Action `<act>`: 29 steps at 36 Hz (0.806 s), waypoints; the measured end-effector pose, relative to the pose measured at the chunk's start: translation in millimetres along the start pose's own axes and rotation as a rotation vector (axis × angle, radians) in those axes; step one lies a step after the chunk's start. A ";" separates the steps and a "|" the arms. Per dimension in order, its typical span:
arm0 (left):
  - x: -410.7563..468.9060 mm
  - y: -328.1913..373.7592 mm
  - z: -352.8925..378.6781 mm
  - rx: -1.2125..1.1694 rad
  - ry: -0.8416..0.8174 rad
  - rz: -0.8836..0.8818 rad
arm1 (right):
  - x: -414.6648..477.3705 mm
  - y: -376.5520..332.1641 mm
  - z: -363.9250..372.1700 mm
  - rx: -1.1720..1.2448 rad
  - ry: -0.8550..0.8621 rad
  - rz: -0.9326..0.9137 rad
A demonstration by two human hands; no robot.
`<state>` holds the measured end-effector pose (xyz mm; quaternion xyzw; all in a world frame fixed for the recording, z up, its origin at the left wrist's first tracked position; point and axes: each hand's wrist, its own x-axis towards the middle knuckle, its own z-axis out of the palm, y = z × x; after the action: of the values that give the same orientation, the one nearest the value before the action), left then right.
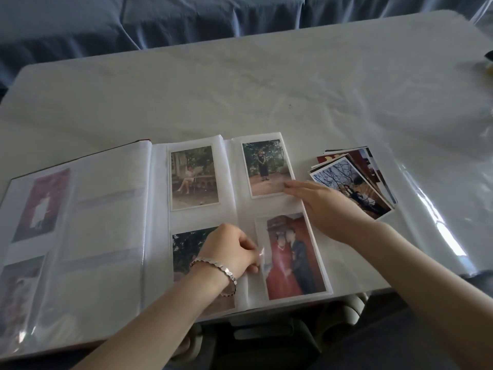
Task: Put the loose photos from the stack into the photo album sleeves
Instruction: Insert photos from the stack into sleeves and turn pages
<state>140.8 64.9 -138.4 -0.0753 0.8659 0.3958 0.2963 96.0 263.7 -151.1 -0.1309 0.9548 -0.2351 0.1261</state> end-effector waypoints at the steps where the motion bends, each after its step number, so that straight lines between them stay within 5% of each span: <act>1: -0.6 0.3 0.3 -0.024 -0.006 -0.016 | 4.2 1.2 -2.8 0.000 -0.011 0.006; 17: -1.5 1.9 0.1 -0.370 -0.125 -0.165 | 6.4 7.2 0.9 0.050 0.006 -0.014; 23: -1.2 4.2 5.2 -0.367 -0.024 -0.133 | 2.3 2.4 -0.9 0.091 -0.010 -0.012; 29: 1.4 2.7 2.9 -0.533 0.001 -0.105 | -14.2 -6.4 5.2 0.240 0.171 0.102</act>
<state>140.0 69.0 -139.0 -0.1959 0.7261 0.5939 0.2858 112.1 260.5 -149.9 -0.0457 0.9326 -0.3510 0.0707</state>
